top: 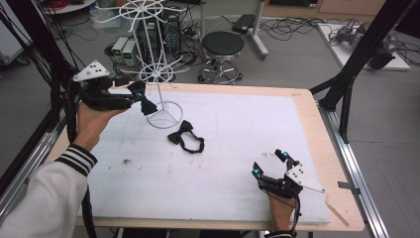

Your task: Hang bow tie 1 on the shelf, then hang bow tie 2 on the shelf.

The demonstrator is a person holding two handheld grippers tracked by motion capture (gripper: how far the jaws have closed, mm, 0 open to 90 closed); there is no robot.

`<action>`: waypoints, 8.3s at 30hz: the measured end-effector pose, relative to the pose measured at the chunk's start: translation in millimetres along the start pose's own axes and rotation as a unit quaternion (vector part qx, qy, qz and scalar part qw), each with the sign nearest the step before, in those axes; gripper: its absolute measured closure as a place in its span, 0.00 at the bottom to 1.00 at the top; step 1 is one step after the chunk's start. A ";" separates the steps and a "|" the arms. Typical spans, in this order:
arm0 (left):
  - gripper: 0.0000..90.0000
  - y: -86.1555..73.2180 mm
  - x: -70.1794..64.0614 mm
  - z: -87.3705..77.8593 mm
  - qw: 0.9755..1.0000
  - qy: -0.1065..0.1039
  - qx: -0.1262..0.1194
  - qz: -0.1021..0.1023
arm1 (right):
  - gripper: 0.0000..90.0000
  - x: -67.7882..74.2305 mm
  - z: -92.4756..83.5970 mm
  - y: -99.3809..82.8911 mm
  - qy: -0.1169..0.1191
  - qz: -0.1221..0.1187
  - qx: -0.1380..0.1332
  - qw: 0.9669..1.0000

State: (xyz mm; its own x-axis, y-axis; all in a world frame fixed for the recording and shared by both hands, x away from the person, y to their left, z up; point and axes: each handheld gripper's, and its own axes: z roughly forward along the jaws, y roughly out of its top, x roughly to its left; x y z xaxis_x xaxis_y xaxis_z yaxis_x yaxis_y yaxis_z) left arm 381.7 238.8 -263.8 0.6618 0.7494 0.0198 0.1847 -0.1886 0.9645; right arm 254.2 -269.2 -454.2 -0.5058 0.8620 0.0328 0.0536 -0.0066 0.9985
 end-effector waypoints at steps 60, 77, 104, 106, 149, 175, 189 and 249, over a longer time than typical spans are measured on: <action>0.18 -119.9 -22.3 -53.3 0.995 -0.042 -0.092 0.006 | 0.10 0.7 -0.1 -0.1 0.000 0.000 0.001 1.000; 0.18 -108.1 -36.2 -35.4 0.997 -0.050 -0.054 0.031 | 0.10 -0.1 0.7 0.1 -0.001 -0.005 -0.002 1.000; 0.18 -81.6 -64.1 26.1 0.997 -0.044 0.047 0.052 | 0.10 -0.1 -0.3 0.0 0.000 0.004 0.000 1.000; 0.19 -80.8 -66.7 32.2 0.996 -0.048 0.054 0.056 | 0.10 -0.3 0.0 -0.1 0.000 0.002 -0.001 1.000; 0.24 -79.2 -67.2 122.3 0.976 -0.022 0.209 0.064 | 0.10 -0.7 -0.7 -0.2 -0.001 0.007 -0.003 1.000; 0.35 -101.4 -65.4 160.4 0.955 0.000 0.291 0.057 | 0.10 -1.1 -0.8 -0.3 -0.001 0.007 -0.006 1.000; 0.51 -110.6 -60.8 167.2 0.945 0.008 0.322 0.047 | 0.10 -1.2 -0.8 -0.3 0.000 0.006 -0.007 1.000; 0.85 -100.5 -75.3 136.1 0.970 -0.014 0.239 0.042 | 0.10 -1.6 -1.3 -0.4 0.000 0.008 -0.006 1.000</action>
State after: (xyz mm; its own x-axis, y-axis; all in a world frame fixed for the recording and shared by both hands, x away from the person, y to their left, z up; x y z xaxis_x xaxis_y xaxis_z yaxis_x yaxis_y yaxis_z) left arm 412.2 115.0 -398.0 0.7068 0.7030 0.0787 0.4418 -0.5256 0.7270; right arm 253.9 -271.2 -454.6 -0.5042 0.8622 0.0492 0.0514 -0.0269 0.9983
